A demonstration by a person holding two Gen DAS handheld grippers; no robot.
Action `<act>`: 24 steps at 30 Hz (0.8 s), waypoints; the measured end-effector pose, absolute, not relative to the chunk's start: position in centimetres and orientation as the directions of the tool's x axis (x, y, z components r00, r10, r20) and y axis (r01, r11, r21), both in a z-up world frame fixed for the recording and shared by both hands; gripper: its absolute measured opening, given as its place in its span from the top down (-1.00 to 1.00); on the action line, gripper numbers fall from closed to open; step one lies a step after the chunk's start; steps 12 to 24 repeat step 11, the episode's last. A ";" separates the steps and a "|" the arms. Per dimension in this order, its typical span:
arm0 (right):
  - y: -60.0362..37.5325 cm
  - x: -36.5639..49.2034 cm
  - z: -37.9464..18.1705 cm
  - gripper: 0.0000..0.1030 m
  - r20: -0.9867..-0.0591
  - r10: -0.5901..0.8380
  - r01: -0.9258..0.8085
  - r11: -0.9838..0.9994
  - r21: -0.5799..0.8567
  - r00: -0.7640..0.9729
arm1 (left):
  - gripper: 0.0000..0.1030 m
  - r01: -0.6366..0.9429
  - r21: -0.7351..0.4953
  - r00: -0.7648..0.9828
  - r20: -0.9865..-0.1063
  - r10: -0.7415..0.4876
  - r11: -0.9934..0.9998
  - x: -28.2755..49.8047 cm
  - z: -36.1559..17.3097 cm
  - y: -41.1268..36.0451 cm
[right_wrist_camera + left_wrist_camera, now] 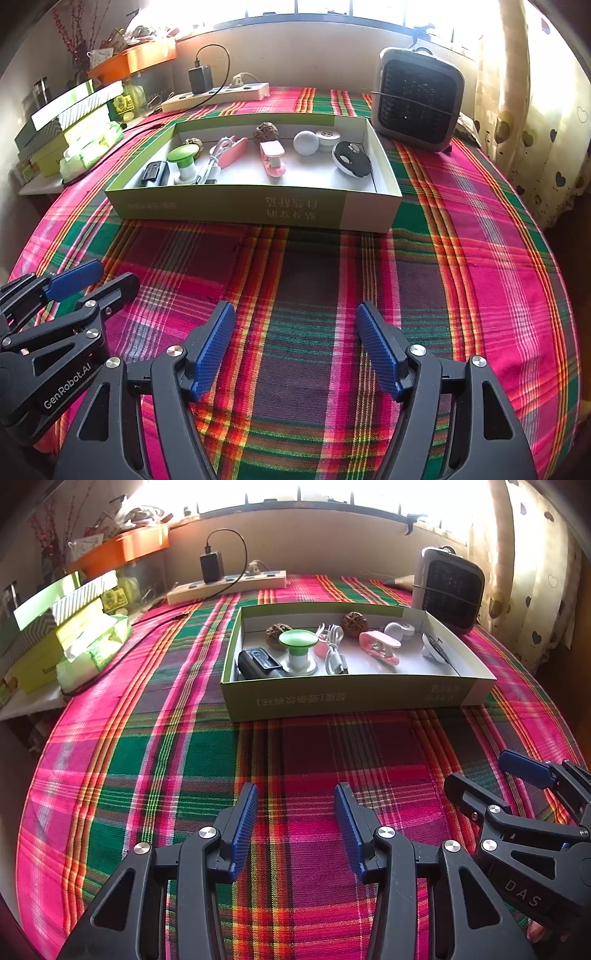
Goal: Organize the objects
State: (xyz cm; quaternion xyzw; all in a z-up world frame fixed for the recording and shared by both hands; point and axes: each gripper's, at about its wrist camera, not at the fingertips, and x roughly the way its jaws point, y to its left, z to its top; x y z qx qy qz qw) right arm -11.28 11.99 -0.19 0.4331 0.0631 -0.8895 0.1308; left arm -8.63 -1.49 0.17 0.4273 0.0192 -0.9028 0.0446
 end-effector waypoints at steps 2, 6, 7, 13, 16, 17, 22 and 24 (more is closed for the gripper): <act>12.0 -11.3 -0.2 -0.35 -0.787 -0.178 0.287 -0.958 0.001 -0.591 | 0.19 0.097 0.003 -0.631 -0.773 -0.064 -0.995 -8.6 0.2 -1.5; 12.0 -11.3 -0.2 -0.35 -0.787 -0.178 0.288 -0.958 0.001 -0.591 | 0.19 0.097 0.004 -0.631 -0.773 -0.065 -0.995 -8.6 0.2 -1.5; 12.0 -11.3 -0.2 -0.35 -0.787 -0.178 0.288 -0.958 0.001 -0.591 | 0.19 0.097 0.004 -0.631 -0.773 -0.065 -0.995 -8.6 0.2 -1.5; 12.0 -11.3 -0.2 -0.35 -0.787 -0.178 0.288 -0.958 0.001 -0.591 | 0.19 0.097 0.003 -0.631 -0.773 -0.064 -0.995 -8.6 0.2 -1.5; 12.0 -11.3 -0.2 -0.35 -0.787 -0.178 0.288 -0.958 0.001 -0.591 | 0.19 0.097 0.003 -0.631 -0.773 -0.064 -0.995 -8.6 0.2 -1.5; 12.0 -11.3 -0.2 -0.35 -0.787 -0.178 0.288 -0.958 0.001 -0.591 | 0.19 0.097 0.003 -0.631 -0.773 -0.064 -0.995 -8.6 0.2 -1.5; 12.0 -11.3 -0.2 -0.35 -0.787 -0.178 0.288 -0.958 0.001 -0.591 | 0.19 0.097 0.003 -0.631 -0.773 -0.064 -0.995 -8.6 0.2 -1.5; 12.0 -11.3 -0.2 -0.35 -0.787 -0.178 0.288 -0.958 0.001 -0.591 | 0.19 0.097 0.003 -0.631 -0.773 -0.064 -0.995 -8.6 0.2 -1.5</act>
